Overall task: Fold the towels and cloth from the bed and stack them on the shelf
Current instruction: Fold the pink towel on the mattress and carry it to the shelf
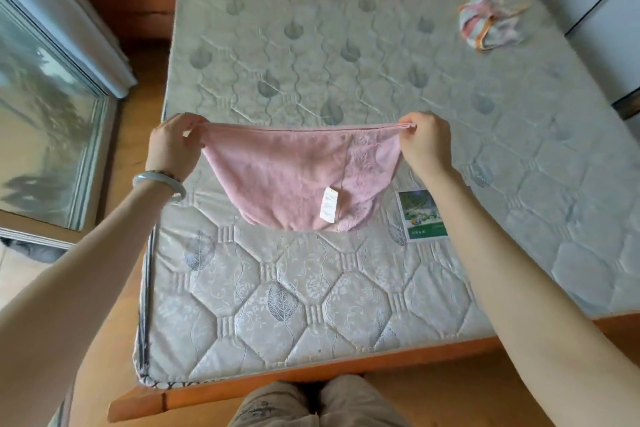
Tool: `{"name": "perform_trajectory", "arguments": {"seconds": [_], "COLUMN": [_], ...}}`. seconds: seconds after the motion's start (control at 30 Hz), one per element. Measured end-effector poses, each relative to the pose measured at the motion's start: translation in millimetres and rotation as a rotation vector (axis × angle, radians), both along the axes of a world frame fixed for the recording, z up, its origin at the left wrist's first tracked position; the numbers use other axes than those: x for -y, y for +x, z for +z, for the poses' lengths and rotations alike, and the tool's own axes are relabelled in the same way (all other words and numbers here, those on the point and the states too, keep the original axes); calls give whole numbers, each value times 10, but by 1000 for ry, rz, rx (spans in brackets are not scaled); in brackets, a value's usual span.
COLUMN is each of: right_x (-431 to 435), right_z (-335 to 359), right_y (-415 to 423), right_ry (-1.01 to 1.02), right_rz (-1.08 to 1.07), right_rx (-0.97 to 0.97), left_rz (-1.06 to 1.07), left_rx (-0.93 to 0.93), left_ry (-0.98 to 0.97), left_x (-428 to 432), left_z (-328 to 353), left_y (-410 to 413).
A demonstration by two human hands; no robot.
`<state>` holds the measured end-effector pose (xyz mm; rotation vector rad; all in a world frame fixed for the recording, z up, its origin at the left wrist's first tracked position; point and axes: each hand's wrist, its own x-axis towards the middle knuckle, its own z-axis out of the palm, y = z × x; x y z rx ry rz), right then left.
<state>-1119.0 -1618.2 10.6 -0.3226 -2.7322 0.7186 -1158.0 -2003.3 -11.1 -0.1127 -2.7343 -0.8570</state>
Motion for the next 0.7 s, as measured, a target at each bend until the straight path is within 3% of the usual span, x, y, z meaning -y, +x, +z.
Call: {"name": "perform_trajectory", "arguments": {"seconds": [0.17, 0.37, 0.47, 0.7], "right_x": [-11, -76, -47, 38], "right_z": [10, -350, -838, -2345], "right_y": [-182, 21, 320, 1306], "right_ry": [-43, -100, -122, -118], "right_rz": [-33, 11, 38, 147], "right_rx": [-99, -111, 8, 493], "left_rz": [87, -4, 9, -29], "left_rx": [-1, -63, 53, 548], "left_ry": [76, 136, 114, -114], "left_x": [-122, -144, -95, 133], "left_z": [10, -151, -607, -2069], "left_y": [-100, 218, 524, 1537]}}
